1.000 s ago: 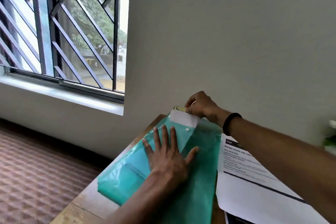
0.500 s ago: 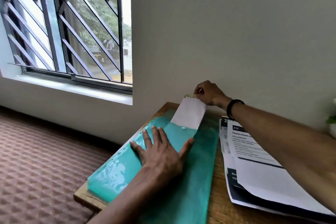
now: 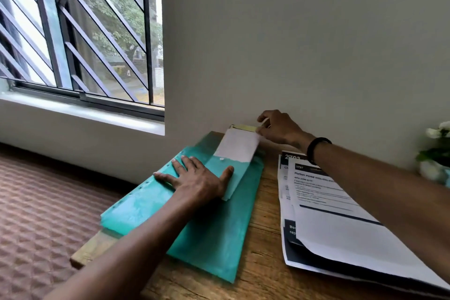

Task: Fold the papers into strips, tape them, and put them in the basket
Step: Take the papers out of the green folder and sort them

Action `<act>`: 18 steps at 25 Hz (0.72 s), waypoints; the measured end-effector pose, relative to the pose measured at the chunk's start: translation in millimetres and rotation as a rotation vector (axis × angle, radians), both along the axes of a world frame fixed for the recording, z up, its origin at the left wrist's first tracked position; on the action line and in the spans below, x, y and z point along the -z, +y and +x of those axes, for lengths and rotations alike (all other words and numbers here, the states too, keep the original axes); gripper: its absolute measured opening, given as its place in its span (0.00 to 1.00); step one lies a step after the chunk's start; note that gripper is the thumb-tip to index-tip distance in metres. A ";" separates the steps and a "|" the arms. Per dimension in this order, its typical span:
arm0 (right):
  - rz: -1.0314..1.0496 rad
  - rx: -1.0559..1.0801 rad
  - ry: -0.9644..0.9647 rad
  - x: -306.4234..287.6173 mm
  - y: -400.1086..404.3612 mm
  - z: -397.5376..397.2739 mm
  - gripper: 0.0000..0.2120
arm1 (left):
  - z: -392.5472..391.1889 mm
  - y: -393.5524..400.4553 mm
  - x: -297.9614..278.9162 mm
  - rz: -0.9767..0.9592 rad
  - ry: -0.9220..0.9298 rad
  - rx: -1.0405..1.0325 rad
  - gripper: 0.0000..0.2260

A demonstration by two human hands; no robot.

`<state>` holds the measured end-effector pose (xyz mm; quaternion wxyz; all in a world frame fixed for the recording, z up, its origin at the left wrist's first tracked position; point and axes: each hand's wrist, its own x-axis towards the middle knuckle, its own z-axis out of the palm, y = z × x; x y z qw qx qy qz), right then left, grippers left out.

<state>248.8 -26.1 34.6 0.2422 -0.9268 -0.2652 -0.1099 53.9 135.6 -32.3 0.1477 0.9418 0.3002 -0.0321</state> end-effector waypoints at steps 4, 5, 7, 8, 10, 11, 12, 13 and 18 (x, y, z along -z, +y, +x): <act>0.008 -0.005 -0.097 -23.8 -39.6 -34.8 0.18 | 10.7 -3.5 -8.6 0.037 -0.053 0.033 0.52; 0.038 0.003 -0.127 -29.8 -54.7 -48.7 0.17 | 13.4 -6.4 -10.8 0.069 -0.138 0.094 0.49; 0.132 0.058 -0.177 -35.5 -92.7 -77.1 0.17 | 17.5 -21.1 -17.2 0.071 -0.383 0.285 0.39; 0.188 0.103 -0.190 -32.9 -114.0 -89.2 0.17 | 19.8 -32.8 -19.5 0.018 -0.512 0.381 0.34; 0.327 0.195 -0.188 -16.1 -152.2 -110.3 0.17 | 18.7 -60.0 -20.8 -0.164 -0.657 0.498 0.22; 0.392 0.238 -0.175 -4.2 -170.4 -120.1 0.17 | 20.1 -73.0 -18.8 -0.246 -0.653 0.508 0.20; 0.445 0.276 -0.140 9.2 -184.4 -129.1 0.18 | 23.2 -82.2 -16.4 -0.283 -0.629 0.510 0.20; 0.466 0.302 -0.095 21.2 -196.3 -139.2 0.20 | 28.0 -89.3 -13.5 -0.294 -0.581 0.511 0.20; 0.313 0.342 -0.052 70.7 -238.9 -156.2 0.23 | 46.2 -108.3 -19.0 -0.346 -0.496 0.441 0.18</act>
